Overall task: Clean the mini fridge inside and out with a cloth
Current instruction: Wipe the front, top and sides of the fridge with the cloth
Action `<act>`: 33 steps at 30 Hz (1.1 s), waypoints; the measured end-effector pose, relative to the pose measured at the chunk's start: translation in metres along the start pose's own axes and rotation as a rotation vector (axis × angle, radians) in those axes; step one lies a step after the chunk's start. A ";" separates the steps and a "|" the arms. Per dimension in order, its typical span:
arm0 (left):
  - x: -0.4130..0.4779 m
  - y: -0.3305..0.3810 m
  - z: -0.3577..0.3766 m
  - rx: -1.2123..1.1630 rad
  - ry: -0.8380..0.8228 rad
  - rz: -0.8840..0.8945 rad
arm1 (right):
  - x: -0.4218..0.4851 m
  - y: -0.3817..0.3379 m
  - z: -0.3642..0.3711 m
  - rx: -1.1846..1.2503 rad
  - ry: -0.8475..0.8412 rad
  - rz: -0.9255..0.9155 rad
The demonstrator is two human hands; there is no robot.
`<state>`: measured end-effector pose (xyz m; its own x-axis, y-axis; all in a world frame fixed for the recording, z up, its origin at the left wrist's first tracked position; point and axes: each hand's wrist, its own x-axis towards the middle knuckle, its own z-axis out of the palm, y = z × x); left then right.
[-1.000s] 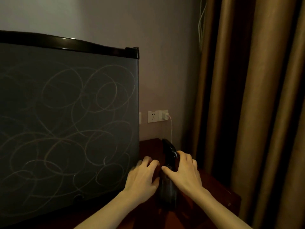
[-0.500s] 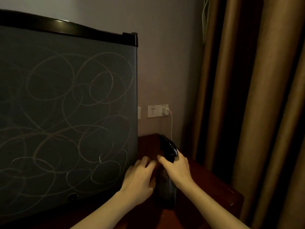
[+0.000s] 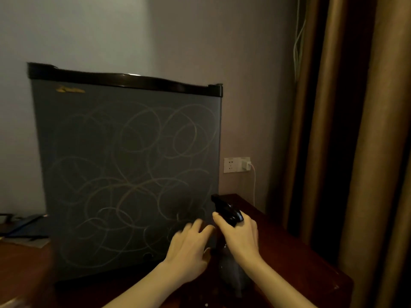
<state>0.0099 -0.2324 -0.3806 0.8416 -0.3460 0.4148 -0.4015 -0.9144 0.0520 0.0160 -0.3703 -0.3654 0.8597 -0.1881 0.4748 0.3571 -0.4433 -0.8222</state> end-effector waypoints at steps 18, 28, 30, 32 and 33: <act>-0.127 -0.120 -0.133 0.223 0.103 -0.279 | -0.055 -0.176 0.137 0.412 -0.344 -0.087; -0.170 -0.148 -0.148 0.250 0.149 -0.332 | -0.070 -0.208 0.160 0.221 -0.288 -0.092; -0.173 -0.146 -0.149 0.238 0.170 -0.319 | -0.066 -0.206 0.155 0.188 -0.240 -0.078; -0.172 -0.143 -0.146 0.226 0.178 -0.307 | -0.060 -0.203 0.145 0.155 -0.198 -0.053; -0.171 -0.141 -0.145 0.222 0.181 -0.302 | -0.056 -0.200 0.139 0.144 -0.173 -0.041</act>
<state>-0.1299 -0.0133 -0.3273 0.8242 -0.0308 0.5654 -0.0418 -0.9991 0.0066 -0.0527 -0.1495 -0.2706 0.8889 -0.0137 0.4578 0.4307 -0.3153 -0.8457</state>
